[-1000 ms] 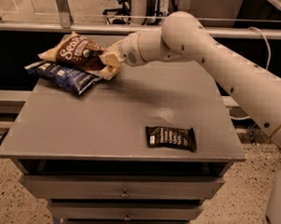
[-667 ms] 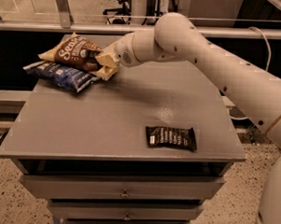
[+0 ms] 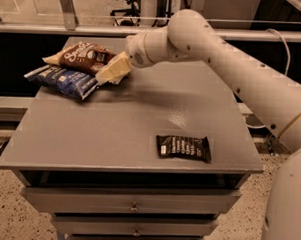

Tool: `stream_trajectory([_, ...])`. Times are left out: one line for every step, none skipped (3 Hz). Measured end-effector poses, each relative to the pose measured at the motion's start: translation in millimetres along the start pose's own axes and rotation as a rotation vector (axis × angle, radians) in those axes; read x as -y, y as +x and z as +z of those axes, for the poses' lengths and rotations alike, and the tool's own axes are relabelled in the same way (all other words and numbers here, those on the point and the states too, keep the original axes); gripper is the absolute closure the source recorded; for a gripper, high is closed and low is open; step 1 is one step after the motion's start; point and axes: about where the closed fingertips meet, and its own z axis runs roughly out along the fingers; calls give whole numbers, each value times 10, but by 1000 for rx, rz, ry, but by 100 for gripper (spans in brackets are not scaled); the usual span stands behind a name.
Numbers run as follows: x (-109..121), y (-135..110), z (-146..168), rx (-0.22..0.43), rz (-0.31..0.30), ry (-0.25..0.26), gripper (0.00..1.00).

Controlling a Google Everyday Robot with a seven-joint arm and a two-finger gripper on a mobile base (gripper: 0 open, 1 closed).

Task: Move brown chip bag near blue chip bag

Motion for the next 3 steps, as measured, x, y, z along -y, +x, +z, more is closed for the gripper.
stream_trajectory([138,101,-293,-10,-34,-18,0])
stream_trajectory([136,353,-845,-18,-81,-68,0])
stream_trajectory([74,617,-1193,-53,-128,-103,0])
